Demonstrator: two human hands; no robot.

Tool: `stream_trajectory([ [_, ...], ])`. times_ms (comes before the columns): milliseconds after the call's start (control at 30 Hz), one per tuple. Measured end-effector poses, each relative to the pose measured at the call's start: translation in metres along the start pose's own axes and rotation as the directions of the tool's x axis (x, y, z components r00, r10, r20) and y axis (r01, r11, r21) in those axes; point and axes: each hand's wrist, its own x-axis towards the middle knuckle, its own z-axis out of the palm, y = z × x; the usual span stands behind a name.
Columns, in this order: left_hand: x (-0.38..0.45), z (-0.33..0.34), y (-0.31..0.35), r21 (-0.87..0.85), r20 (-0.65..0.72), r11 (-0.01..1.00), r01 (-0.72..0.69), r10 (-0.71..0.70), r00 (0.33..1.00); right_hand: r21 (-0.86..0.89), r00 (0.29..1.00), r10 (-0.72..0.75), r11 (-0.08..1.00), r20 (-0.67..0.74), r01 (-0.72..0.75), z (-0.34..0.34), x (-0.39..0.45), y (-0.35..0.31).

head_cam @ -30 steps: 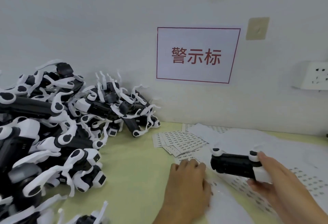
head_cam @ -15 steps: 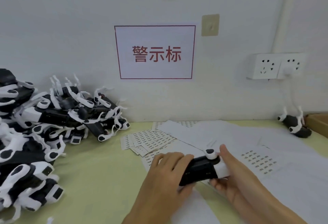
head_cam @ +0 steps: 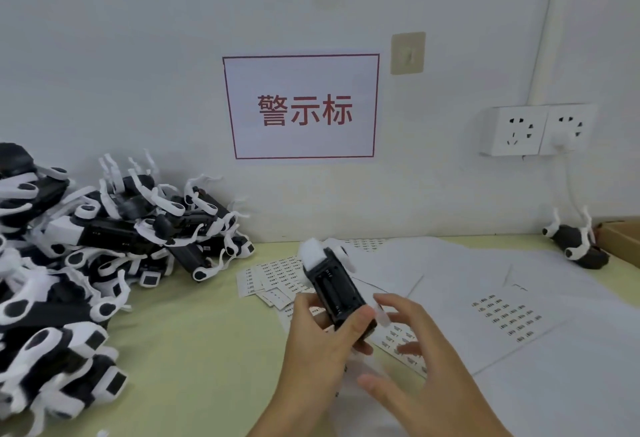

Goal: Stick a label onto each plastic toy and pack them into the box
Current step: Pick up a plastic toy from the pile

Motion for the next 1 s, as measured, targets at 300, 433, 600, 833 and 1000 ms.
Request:
stream_trajectory([
  [300,-0.004,0.011,-0.01,-0.062,0.226,0.998,-0.012,0.026,0.974,0.312,0.957,0.246,0.931,-0.152,-0.19,-0.006,0.012,0.016],
  [433,-0.003,0.01,-0.01,0.061,0.247,0.988,-0.14,0.121,0.961,0.428,0.918,0.359,0.865,-0.166,-0.261,-0.015,0.017,0.02],
  [600,0.003,0.0,-0.016,0.341,0.002,0.893,-0.294,0.312,0.95,0.598,0.853,0.505,0.726,-0.132,-0.338,-0.024,0.023,0.033],
  [833,0.009,-0.01,-0.013,0.295,-0.07,0.94,-0.172,0.2,0.977,0.666,0.857,0.515,0.646,-0.022,-0.372,-0.03,0.024,0.035],
  [1000,0.012,-0.013,-0.011,0.102,0.098,0.994,-0.034,0.024,0.995,0.711,0.859,0.51,0.585,0.051,-0.39,-0.03,0.024,0.027],
])
